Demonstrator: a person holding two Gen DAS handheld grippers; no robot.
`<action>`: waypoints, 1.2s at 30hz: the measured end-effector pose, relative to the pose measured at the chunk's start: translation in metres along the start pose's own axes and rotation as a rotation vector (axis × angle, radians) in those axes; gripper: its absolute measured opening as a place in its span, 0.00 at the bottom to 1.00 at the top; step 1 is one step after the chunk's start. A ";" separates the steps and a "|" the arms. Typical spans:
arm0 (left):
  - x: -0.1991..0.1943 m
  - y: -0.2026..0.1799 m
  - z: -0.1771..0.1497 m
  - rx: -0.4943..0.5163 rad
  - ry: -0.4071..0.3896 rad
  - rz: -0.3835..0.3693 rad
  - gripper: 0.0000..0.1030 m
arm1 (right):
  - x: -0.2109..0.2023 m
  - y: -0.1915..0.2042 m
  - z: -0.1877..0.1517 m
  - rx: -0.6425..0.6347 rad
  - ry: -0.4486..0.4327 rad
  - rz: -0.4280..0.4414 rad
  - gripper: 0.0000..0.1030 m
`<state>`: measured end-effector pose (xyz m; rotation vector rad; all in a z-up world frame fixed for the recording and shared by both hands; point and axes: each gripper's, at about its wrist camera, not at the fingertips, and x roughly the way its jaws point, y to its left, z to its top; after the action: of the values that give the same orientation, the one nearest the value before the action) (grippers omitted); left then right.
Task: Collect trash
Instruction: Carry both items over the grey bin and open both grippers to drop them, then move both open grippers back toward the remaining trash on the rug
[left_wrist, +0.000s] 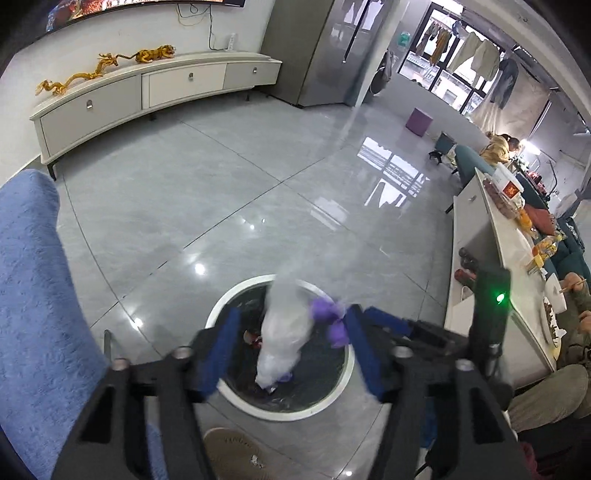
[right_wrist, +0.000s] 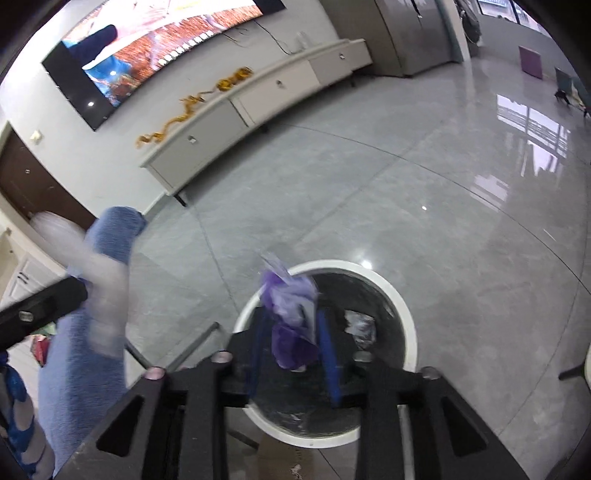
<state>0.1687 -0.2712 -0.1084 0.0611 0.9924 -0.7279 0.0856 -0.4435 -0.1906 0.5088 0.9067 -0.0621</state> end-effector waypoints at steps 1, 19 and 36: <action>0.000 -0.002 0.000 0.002 -0.003 -0.009 0.61 | 0.000 -0.001 -0.002 0.002 0.002 -0.007 0.44; -0.085 -0.003 -0.024 0.024 -0.160 0.186 0.61 | -0.058 0.034 0.000 -0.032 -0.087 0.009 0.46; -0.252 0.126 -0.091 -0.216 -0.400 0.396 0.61 | -0.136 0.183 -0.013 -0.287 -0.192 0.119 0.47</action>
<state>0.0914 -0.0082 0.0022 -0.0738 0.6414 -0.2509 0.0394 -0.2978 -0.0209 0.2828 0.6815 0.1243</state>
